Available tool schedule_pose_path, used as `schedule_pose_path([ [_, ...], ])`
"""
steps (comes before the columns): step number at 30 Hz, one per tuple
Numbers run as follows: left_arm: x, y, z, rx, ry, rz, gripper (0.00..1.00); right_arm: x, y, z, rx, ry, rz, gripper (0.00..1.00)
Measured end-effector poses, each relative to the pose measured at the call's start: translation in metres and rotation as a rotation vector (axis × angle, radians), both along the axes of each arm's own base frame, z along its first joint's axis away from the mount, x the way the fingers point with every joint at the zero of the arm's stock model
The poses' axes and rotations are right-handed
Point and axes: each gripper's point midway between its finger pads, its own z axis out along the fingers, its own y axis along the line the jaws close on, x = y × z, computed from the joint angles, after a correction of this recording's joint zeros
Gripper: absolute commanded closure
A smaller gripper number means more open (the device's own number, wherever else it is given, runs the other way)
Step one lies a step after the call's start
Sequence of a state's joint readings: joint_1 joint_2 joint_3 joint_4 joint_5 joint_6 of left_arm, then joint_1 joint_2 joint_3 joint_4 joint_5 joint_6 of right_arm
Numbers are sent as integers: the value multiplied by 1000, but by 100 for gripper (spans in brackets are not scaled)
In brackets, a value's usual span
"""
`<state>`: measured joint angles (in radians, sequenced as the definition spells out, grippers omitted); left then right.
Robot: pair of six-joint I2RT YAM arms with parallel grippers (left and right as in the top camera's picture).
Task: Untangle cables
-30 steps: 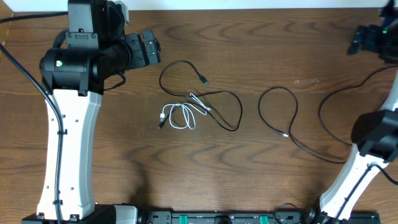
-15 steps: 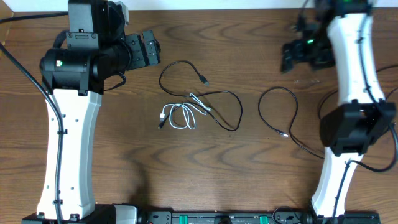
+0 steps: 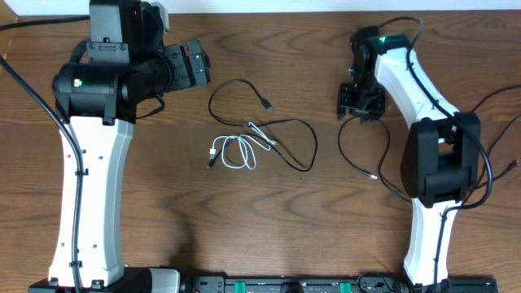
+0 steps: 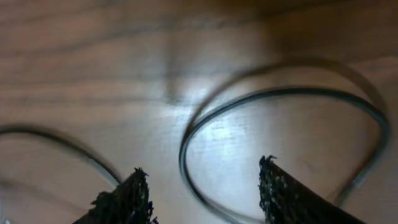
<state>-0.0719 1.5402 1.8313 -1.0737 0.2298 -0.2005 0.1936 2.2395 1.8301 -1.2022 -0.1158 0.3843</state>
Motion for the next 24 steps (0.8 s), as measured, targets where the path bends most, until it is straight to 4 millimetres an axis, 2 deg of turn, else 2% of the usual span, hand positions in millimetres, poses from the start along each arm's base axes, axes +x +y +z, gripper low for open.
schedule_pose_path([
  [7, 0, 0, 0, 0, 0, 0, 0, 4, 0, -31, 0, -36, -78, 54],
  [13, 0, 0, 0, 0, 0, 0, 0, 8, -4, -33, -17, -74, -118, 73],
  [18, 0, 0, 0, 0, 0, 0, 0, 9, -12, -33, -51, -83, -135, 98],
  [24, 0, 0, 0, 0, 0, 0, 0, 18, -32, -27, -64, -97, -177, 99],
])
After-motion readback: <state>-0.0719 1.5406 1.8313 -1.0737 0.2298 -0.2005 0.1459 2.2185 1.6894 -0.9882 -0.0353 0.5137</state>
